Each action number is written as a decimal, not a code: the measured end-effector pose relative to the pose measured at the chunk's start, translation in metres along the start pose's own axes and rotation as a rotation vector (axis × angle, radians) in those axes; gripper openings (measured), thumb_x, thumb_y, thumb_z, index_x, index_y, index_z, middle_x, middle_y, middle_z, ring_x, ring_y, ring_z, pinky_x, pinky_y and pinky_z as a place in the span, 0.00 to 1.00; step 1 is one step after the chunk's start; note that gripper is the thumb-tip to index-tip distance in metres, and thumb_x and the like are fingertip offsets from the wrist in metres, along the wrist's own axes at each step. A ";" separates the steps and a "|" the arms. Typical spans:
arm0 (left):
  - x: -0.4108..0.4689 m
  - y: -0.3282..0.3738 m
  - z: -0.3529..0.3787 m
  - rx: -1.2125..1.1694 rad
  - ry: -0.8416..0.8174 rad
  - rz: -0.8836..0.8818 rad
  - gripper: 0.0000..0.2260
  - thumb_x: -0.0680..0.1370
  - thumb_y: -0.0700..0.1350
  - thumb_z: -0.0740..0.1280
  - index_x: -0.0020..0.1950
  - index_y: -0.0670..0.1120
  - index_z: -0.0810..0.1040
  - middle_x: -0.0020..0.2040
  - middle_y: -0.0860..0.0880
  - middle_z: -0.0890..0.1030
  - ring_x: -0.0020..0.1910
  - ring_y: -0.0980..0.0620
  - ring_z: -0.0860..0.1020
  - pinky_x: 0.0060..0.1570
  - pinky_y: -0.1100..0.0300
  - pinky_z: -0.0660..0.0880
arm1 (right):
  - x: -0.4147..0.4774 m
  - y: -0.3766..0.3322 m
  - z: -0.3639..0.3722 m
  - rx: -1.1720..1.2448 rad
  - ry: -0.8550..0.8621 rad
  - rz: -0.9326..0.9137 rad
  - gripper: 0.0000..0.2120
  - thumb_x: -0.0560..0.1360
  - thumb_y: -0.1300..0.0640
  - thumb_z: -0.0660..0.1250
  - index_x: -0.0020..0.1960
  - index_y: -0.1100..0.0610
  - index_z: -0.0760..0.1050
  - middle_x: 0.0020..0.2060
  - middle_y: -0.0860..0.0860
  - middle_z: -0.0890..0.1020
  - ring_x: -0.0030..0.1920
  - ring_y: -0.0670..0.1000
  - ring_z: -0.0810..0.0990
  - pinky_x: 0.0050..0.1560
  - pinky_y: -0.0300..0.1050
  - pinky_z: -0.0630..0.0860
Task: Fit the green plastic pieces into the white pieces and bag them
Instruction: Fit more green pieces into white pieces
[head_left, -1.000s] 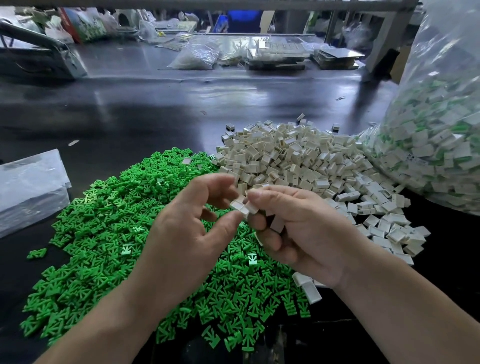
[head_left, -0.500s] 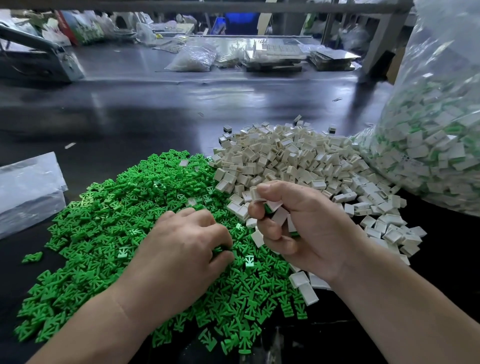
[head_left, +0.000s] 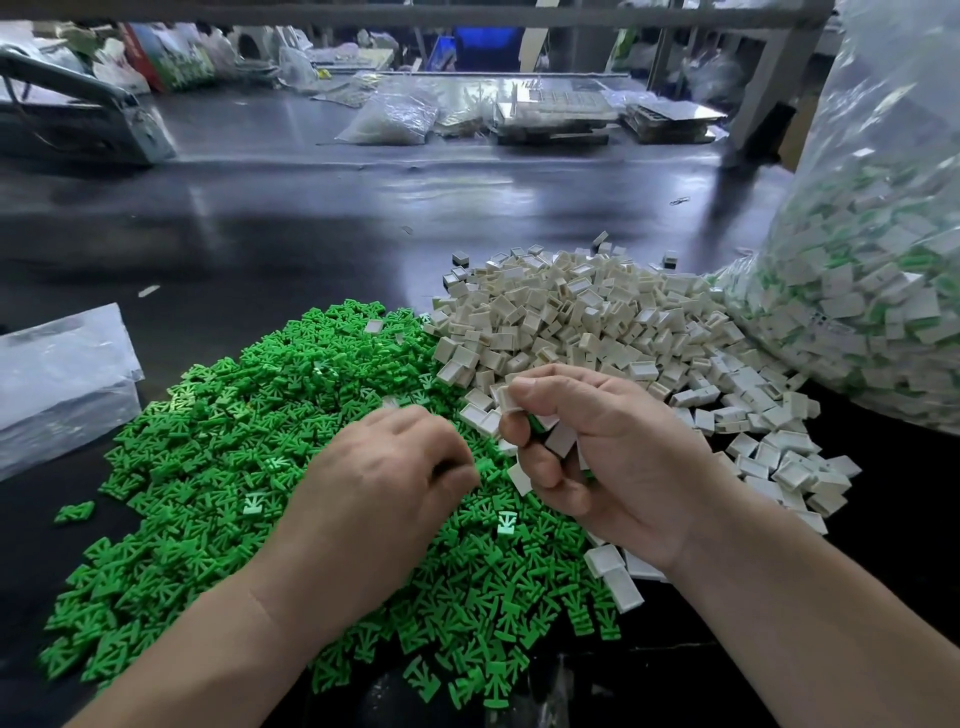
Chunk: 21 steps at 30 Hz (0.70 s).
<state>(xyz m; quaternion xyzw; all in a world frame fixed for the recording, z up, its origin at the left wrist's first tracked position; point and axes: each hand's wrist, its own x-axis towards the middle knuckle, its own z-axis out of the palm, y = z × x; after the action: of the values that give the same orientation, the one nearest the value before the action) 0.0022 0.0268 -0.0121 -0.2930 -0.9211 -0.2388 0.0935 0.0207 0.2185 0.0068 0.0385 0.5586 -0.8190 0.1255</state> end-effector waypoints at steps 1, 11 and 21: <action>0.000 -0.001 -0.002 -0.112 0.045 -0.070 0.09 0.76 0.60 0.62 0.44 0.58 0.76 0.38 0.59 0.79 0.43 0.62 0.75 0.36 0.67 0.71 | 0.000 0.000 0.000 -0.008 -0.002 -0.003 0.03 0.76 0.58 0.70 0.46 0.57 0.77 0.35 0.53 0.78 0.26 0.47 0.71 0.19 0.35 0.63; 0.004 -0.001 -0.004 -1.057 0.046 -0.353 0.09 0.73 0.48 0.68 0.51 0.51 0.84 0.39 0.46 0.83 0.34 0.52 0.79 0.31 0.63 0.75 | -0.001 0.003 0.002 -0.078 -0.002 -0.018 0.09 0.78 0.59 0.70 0.40 0.52 0.81 0.34 0.53 0.79 0.25 0.47 0.71 0.19 0.35 0.63; 0.004 0.004 -0.004 -1.170 0.092 -0.322 0.09 0.70 0.50 0.75 0.47 0.47 0.83 0.37 0.43 0.82 0.32 0.48 0.80 0.30 0.60 0.76 | -0.004 0.006 0.009 -0.165 -0.026 -0.013 0.06 0.79 0.58 0.68 0.43 0.54 0.79 0.34 0.53 0.77 0.24 0.47 0.71 0.19 0.35 0.63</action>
<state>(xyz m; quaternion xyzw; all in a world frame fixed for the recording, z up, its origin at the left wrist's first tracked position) 0.0012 0.0303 -0.0059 -0.1420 -0.6649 -0.7289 -0.0804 0.0265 0.2090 0.0052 0.0136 0.6229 -0.7712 0.1305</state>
